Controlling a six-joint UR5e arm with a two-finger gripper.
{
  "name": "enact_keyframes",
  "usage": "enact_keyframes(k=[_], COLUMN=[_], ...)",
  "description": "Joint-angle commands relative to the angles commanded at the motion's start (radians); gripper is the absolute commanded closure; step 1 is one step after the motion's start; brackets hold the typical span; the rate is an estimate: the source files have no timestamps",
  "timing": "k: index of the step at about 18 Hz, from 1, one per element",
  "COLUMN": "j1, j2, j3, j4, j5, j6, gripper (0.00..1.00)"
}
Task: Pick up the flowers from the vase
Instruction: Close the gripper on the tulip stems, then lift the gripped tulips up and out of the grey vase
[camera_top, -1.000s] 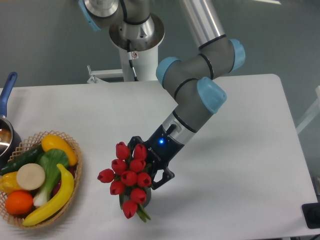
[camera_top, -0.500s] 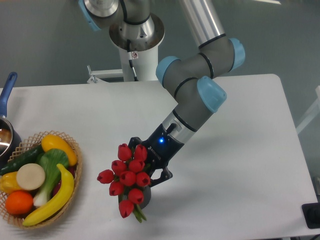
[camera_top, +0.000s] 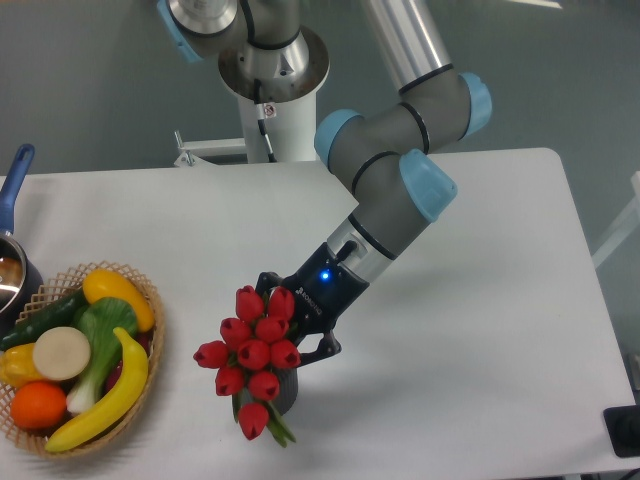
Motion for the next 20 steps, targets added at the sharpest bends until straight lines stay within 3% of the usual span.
enact_keyframes(k=[13,20], j1=[0.018,0.022], j2=[0.098,0.098], j3=[0.008,0.090], j4=[0.000,0.000], j5=[-0.061,-0.083], j6=[-0.163,-0.203], gripper=[0.63,0.63])
